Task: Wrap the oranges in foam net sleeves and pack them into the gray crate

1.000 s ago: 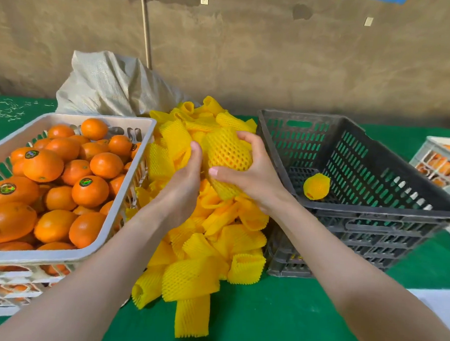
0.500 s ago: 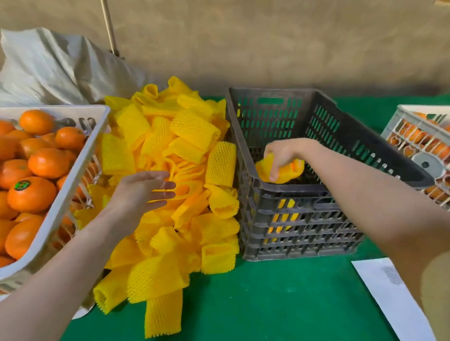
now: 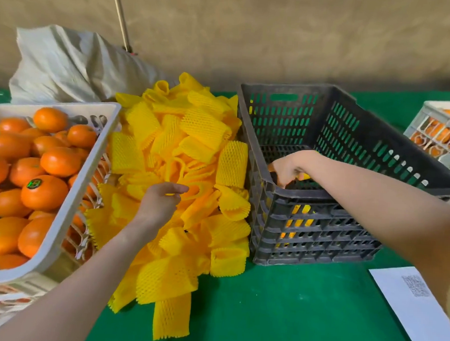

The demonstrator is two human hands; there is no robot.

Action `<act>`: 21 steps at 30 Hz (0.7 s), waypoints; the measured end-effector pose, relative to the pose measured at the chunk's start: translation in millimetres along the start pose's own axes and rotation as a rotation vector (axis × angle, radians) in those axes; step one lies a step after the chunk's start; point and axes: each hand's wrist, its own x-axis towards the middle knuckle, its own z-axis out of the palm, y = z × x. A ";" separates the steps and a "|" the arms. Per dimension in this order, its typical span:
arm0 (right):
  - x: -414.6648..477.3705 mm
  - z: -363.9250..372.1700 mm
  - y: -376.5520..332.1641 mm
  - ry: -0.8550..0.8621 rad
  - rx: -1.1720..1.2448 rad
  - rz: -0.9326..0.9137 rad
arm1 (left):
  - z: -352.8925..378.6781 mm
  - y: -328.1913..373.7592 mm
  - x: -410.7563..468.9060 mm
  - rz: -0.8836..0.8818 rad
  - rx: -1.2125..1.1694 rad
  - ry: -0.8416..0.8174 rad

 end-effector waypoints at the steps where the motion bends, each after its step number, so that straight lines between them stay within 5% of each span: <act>1: -2.8 -4.2 0.9 0.105 -0.015 -0.004 | 3.3 -3.6 2.1 0.034 0.067 -0.012; 7: -31.7 -23.5 -6.7 0.927 0.197 0.011 | 22.8 -16.2 19.6 0.218 0.611 -0.244; 11: -62.7 -25.3 -42.0 1.258 0.332 -0.266 | 20.7 -21.8 23.9 0.185 0.711 -0.292; 13: -77.9 -22.6 -64.8 1.279 0.349 -0.460 | 11.9 -17.9 20.2 0.219 0.667 -0.184; 16: -95.7 -14.4 -99.3 1.075 0.269 -0.715 | -9.5 0.6 8.7 0.385 0.610 -0.016; 21: -109.6 1.0 -155.5 0.810 0.130 -0.888 | -54.2 30.7 -22.9 0.560 0.492 0.030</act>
